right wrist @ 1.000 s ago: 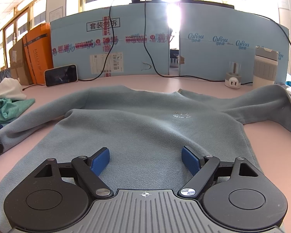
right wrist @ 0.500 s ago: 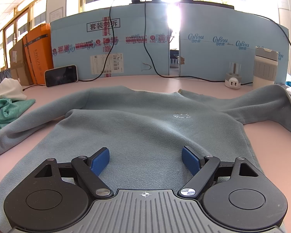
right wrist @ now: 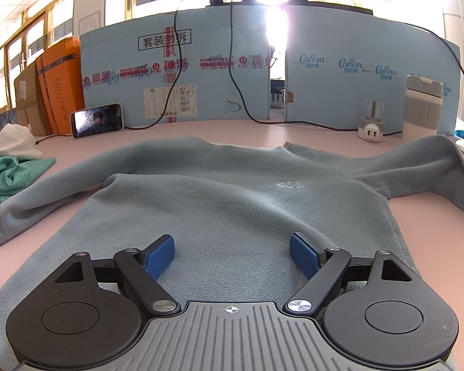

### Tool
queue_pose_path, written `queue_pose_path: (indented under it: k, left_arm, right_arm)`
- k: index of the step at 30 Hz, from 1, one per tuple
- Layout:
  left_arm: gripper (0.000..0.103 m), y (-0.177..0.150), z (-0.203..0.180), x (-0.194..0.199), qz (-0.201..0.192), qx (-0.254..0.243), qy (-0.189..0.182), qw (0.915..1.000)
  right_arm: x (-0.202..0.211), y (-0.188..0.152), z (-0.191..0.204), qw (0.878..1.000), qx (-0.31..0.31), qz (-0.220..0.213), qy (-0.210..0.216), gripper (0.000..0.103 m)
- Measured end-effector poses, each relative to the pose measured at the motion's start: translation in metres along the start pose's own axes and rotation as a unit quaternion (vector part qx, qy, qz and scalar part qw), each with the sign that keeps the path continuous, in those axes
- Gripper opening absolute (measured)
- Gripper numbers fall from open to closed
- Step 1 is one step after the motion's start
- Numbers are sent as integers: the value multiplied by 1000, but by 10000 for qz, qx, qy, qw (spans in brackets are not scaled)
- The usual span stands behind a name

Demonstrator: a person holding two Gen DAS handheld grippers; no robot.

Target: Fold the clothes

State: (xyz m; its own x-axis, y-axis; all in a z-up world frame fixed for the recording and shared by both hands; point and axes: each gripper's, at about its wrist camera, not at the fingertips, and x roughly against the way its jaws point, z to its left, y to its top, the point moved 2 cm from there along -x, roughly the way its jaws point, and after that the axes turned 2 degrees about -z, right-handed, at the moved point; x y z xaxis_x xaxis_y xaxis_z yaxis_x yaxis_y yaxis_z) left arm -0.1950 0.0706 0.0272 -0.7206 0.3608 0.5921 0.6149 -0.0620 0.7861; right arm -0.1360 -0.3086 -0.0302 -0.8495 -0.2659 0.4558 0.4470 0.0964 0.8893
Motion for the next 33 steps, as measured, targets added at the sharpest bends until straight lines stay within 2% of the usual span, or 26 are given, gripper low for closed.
queue_pose_path:
  k: [3,7,8,9,11,19,25,29,33]
  left_arm:
    - [5,6,-2,-3,13,-107,4,9999]
    - [7,2,-6,-11,247,-261,114,9993]
    - [13,0,-5,-11,265,-258,146,9992]
    - [25,-2,-4,-10,258,-251,175,9992]
    - [43,-4,-2,-7,234,-229,207,9993]
    - [40,-14,-1,-8,340,-371,381,9980]
    - [29,-22,-9,-8,348,-777,575,9947]
    - [12,-27,-18,-8,405,-998,534,9927]
    - [9,-26,-22,-7,373,-1122,578,9913]
  right_arm:
    - [0,0,0,10000,1,0,-6,85]
    - [1,0,0,10000,-15,-9,0,85]
    - [1,0,-1,10000,-19,-12,5,85]
    - [1,0,-1,10000,-22,-13,11,85]
    - [1,0,-1,10000,-18,-12,17,85]
    - [1,0,-2,10000,-25,-20,34,85]
    - [1,0,-2,10000,-14,-19,37,85]
    - [1,1,-2,10000,-9,-16,33,85]
    - [1,1,-2,10000,-10,-16,30,85]
